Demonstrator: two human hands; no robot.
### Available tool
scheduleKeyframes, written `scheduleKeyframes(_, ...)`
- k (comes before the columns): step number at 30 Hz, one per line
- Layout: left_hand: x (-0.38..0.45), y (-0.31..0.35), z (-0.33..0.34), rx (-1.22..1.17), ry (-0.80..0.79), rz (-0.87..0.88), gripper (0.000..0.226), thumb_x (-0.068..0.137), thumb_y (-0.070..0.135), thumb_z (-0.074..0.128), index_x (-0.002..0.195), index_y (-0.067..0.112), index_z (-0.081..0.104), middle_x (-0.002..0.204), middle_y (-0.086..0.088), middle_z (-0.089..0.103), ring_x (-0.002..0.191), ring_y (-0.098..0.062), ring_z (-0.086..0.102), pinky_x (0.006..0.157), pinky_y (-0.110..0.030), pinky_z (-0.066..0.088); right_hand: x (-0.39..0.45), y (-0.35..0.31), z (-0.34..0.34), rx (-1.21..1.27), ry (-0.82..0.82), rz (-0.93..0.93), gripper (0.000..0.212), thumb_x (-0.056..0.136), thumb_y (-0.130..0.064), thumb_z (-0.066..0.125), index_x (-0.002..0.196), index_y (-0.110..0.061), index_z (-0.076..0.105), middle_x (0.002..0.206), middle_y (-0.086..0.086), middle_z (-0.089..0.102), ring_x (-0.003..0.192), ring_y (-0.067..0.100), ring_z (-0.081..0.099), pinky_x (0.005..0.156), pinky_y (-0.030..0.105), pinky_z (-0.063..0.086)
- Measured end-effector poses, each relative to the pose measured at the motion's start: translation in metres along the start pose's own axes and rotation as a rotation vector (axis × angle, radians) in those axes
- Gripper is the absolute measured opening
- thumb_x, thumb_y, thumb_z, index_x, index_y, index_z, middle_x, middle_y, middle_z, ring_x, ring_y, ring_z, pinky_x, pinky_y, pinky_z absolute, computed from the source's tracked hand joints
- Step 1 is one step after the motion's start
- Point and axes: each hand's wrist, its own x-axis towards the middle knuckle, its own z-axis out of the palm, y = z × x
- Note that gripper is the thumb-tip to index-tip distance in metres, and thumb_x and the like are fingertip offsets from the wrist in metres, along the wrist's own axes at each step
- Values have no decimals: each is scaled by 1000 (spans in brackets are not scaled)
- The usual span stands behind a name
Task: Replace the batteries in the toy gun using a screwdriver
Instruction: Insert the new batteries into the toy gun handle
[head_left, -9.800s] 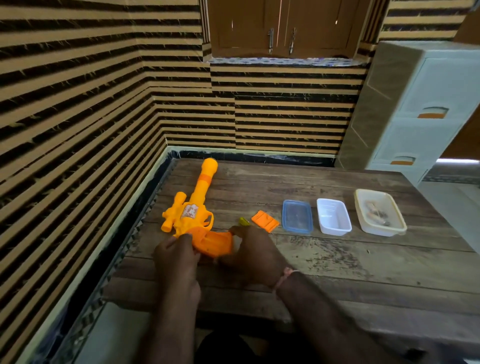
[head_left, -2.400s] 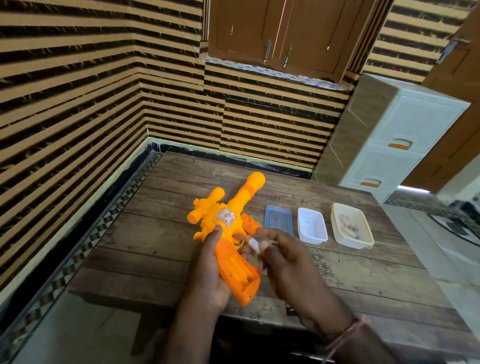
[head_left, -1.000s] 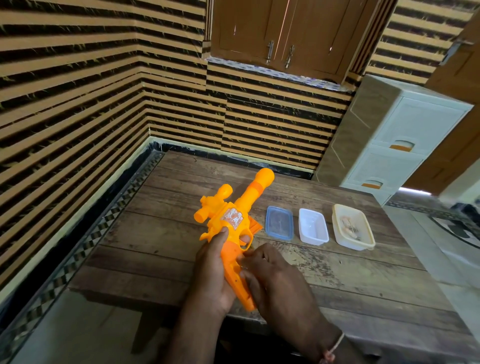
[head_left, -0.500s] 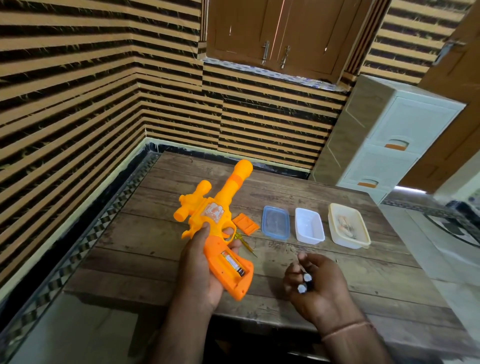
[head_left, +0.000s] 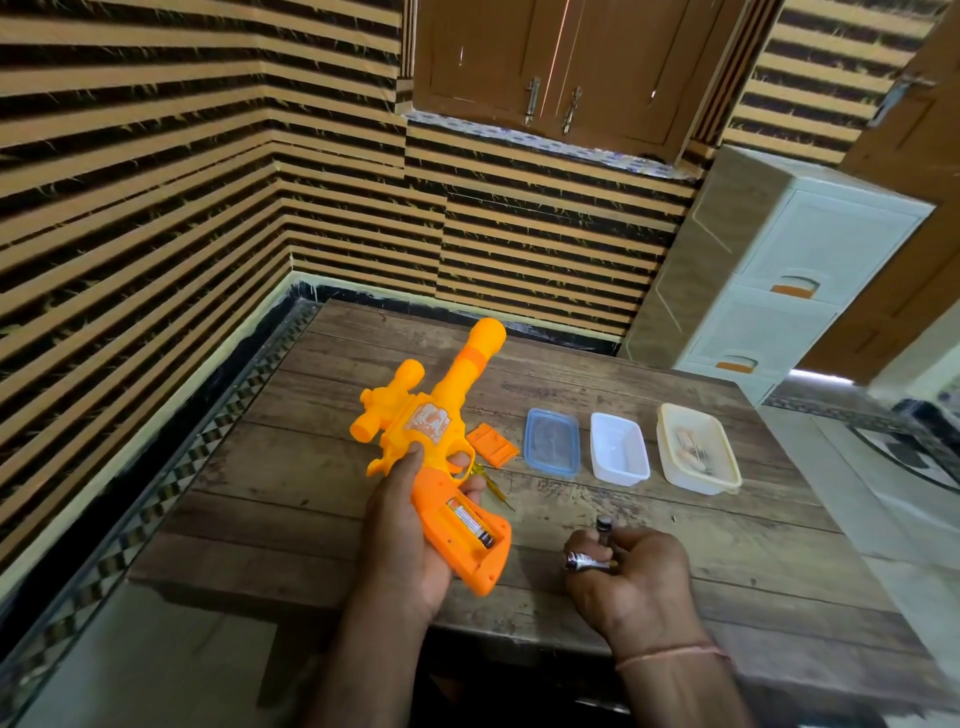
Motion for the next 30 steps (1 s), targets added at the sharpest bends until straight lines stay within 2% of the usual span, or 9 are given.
scheduleKeyframes(6, 0, -2, 1, 7, -18, -5, 38, 97, 37, 52, 124, 13, 63, 92, -11, 74, 74, -25, 71, 72, -38, 52, 7, 9, -5, -170, -71, -100, 21, 81, 8, 28, 78, -9, 40, 64, 5, 34, 32, 8, 32, 33, 10, 24)
scheduleKeyframes(10, 0, -3, 1, 16, -13, -11, 41, 97, 38, 52, 126, 11, 61, 92, -10, 73, 73, -24, 71, 73, -39, 52, 1, 14, -5, -308, -143, -126, 18, 64, 3, 40, 76, -11, 43, 62, 5, 37, 37, 8, 34, 34, 14, 21)
scheduleKeyframes(13, 1, -4, 0, 21, -11, -16, 42, 97, 39, 52, 127, 11, 60, 91, -10, 74, 72, -23, 72, 71, -38, 52, -5, 14, -5, -307, -178, -90, 13, 65, -2, 42, 76, -8, 46, 66, 7, 46, 47, 10, 39, 30, 12, 22)
scheduleKeyframes(16, 1, -3, 1, 27, -17, -16, 43, 97, 39, 52, 128, 12, 60, 91, -9, 74, 71, -22, 72, 70, -37, 52, -4, 15, -7, -282, -219, -36, 8, 79, -3, 41, 82, -10, 45, 68, 7, 49, 41, 10, 44, 27, 13, 24)
scheduleKeyframes(19, 0, -3, 0, 23, -9, -19, 42, 97, 39, 52, 127, 12, 61, 92, -10, 74, 73, -24, 72, 69, -37, 53, -4, 18, -8, -313, -232, -77, 15, 92, 2, 37, 88, -9, 46, 73, 9, 50, 37, 7, 45, 27, 13, 24)
scheduleKeyframes(23, -1, -2, 0, 39, -8, -10, 41, 97, 38, 51, 127, 11, 61, 92, -10, 74, 73, -24, 72, 70, -37, 52, -15, 25, -4, -570, -365, -304, 4, 95, -9, 54, 94, -6, 52, 79, 13, 58, 39, 7, 41, 30, 16, 27)
scheduleKeyframes(25, -1, -2, 0, 49, -22, 2, 41, 97, 38, 51, 128, 12, 60, 94, -11, 74, 73, -24, 72, 71, -38, 52, -24, 28, -2, -772, -384, -539, 18, 89, -16, 66, 94, -4, 53, 78, 18, 66, 38, 10, 40, 34, 17, 27)
scheduleKeyframes(28, -2, -1, 0, 19, -70, -13, 45, 96, 42, 49, 129, 13, 60, 99, -12, 73, 79, -26, 70, 75, -41, 52, -41, 34, 1, -952, -458, -827, 24, 78, -14, 76, 86, -3, 56, 61, 20, 60, 41, 17, 40, 36, 17, 30)
scheduleKeyframes(30, -4, 2, 0, -12, -106, -45, 48, 94, 46, 49, 121, 9, 64, 92, -14, 70, 76, -26, 68, 73, -42, 54, -49, 41, 1, -973, -540, -935, 23, 71, -10, 80, 79, -3, 59, 53, 10, 54, 43, 14, 44, 38, 18, 36)
